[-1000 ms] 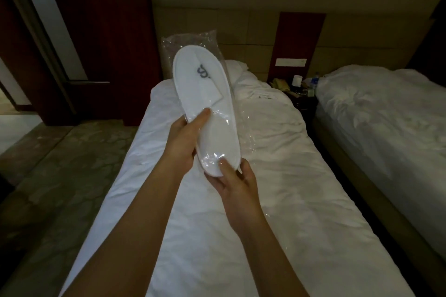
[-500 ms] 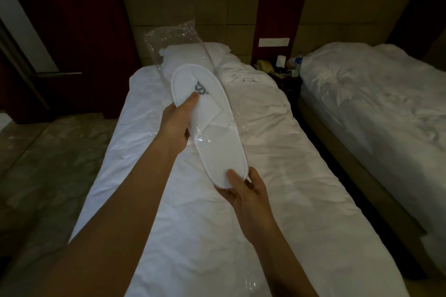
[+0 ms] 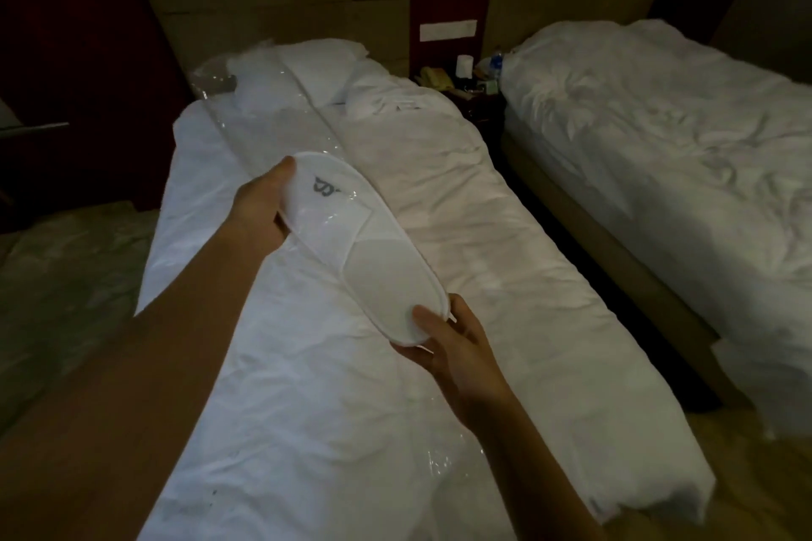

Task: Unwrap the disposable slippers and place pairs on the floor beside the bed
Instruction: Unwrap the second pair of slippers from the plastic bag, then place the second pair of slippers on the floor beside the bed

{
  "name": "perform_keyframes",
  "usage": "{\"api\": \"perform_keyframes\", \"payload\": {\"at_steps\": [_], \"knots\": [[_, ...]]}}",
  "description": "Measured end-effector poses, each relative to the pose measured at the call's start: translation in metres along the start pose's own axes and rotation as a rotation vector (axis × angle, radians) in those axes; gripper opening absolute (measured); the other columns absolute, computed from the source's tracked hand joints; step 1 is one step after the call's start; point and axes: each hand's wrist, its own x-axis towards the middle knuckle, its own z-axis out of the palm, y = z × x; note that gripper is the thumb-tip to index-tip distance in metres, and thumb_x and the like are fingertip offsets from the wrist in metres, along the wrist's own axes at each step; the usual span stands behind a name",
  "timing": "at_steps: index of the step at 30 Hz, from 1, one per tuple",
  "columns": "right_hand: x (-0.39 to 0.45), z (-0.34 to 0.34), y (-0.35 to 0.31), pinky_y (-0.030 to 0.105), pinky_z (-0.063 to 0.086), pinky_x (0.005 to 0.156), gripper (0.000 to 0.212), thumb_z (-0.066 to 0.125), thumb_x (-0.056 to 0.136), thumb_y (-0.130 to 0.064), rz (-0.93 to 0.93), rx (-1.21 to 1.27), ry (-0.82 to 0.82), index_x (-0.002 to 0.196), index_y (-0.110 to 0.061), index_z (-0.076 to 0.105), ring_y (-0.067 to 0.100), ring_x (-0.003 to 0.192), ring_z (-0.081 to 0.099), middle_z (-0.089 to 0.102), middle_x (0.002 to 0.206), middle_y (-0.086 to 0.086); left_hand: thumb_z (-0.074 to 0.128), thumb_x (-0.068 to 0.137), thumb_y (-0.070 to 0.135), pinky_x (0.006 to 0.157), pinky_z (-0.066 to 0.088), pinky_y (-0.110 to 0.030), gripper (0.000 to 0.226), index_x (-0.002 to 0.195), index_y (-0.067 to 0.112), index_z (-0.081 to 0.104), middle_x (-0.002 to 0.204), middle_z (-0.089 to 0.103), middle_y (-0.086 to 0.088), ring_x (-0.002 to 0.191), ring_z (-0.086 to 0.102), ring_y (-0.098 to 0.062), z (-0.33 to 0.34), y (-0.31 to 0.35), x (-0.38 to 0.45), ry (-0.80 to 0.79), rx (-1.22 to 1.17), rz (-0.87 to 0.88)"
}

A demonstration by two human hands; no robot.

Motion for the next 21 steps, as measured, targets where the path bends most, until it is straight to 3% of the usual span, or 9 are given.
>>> {"api": "perform_keyframes", "payload": {"at_steps": [2, 5, 10, 13, 17, 19, 21], "knots": [[-0.007, -0.016, -0.001, 0.039, 0.060, 0.078, 0.016, 0.064, 0.090, -0.005, 0.023, -0.020, 0.024, 0.106, -0.003, 0.063, 0.019, 0.091, 0.071, 0.074, 0.096, 0.002, 0.075, 0.084, 0.030, 0.087, 0.058, -0.043, 0.034, 0.111, 0.012, 0.068, 0.109, 0.073, -0.010, 0.097, 0.072, -0.025, 0.001, -0.015, 0.004, 0.024, 0.019, -0.038], [-0.019, -0.041, -0.004, 0.041, 0.060, 0.078, 0.022, 0.063, 0.089, -0.007, 0.065, -0.071, 0.077, 0.110, 0.000, 0.059, 0.027, 0.098, 0.066, 0.069, 0.102, 0.007, 0.070, 0.089, 0.032, 0.081, 0.058, -0.040, 0.042, 0.125, 0.011, 0.064, 0.116, 0.072, -0.010, 0.103, 0.070, -0.026, -0.005, -0.042, 0.014, 0.025, 0.065, -0.120], [-0.045, -0.095, -0.011, 0.042, 0.060, 0.075, 0.012, 0.062, 0.090, -0.014, 0.078, -0.181, 0.202, 0.101, -0.010, 0.065, 0.029, 0.100, 0.065, 0.068, 0.104, 0.004, 0.068, 0.091, 0.026, 0.053, 0.059, -0.031, 0.027, 0.115, 0.015, 0.063, 0.097, 0.075, -0.007, 0.078, 0.074, -0.020, -0.011, -0.097, 0.020, 0.057, 0.106, -0.244], [-0.064, -0.125, -0.014, 0.039, 0.060, 0.070, 0.015, 0.064, 0.087, -0.015, 0.088, -0.192, 0.265, 0.100, -0.009, 0.065, 0.026, 0.095, 0.065, 0.070, 0.094, 0.000, 0.066, 0.092, 0.025, 0.050, 0.058, -0.029, 0.015, 0.104, 0.015, 0.064, 0.085, 0.077, -0.004, 0.075, 0.075, -0.020, -0.005, -0.137, 0.011, 0.042, 0.107, -0.317], [-0.089, -0.157, -0.020, 0.032, 0.058, 0.060, 0.017, 0.070, 0.076, -0.019, 0.100, -0.181, 0.307, 0.092, -0.017, 0.069, 0.022, 0.088, 0.068, 0.070, 0.089, 0.002, 0.062, 0.095, 0.023, 0.045, 0.056, -0.023, 0.012, 0.093, 0.012, 0.064, 0.084, 0.069, -0.002, 0.059, 0.071, -0.012, 0.000, -0.193, -0.008, 0.041, 0.107, -0.405], [-0.100, -0.170, -0.024, 0.029, 0.056, 0.055, 0.018, 0.068, 0.072, -0.020, 0.115, -0.133, 0.326, 0.089, -0.019, 0.071, 0.018, 0.083, 0.071, 0.071, 0.087, 0.001, 0.059, 0.097, 0.022, 0.047, 0.057, -0.025, 0.013, 0.091, 0.011, 0.062, 0.089, 0.065, -0.005, 0.069, 0.069, -0.017, 0.002, -0.215, -0.016, 0.012, 0.077, -0.460], [-0.108, -0.186, -0.025, 0.029, 0.055, 0.051, 0.021, 0.065, 0.071, -0.021, 0.119, -0.084, 0.355, 0.091, -0.020, 0.073, 0.019, 0.080, 0.071, 0.072, 0.088, 0.004, 0.057, 0.098, 0.021, 0.059, 0.060, -0.031, 0.013, 0.101, 0.009, 0.061, 0.103, 0.064, -0.008, 0.083, 0.065, -0.022, 0.002, -0.234, -0.022, -0.011, 0.052, -0.509]]}}
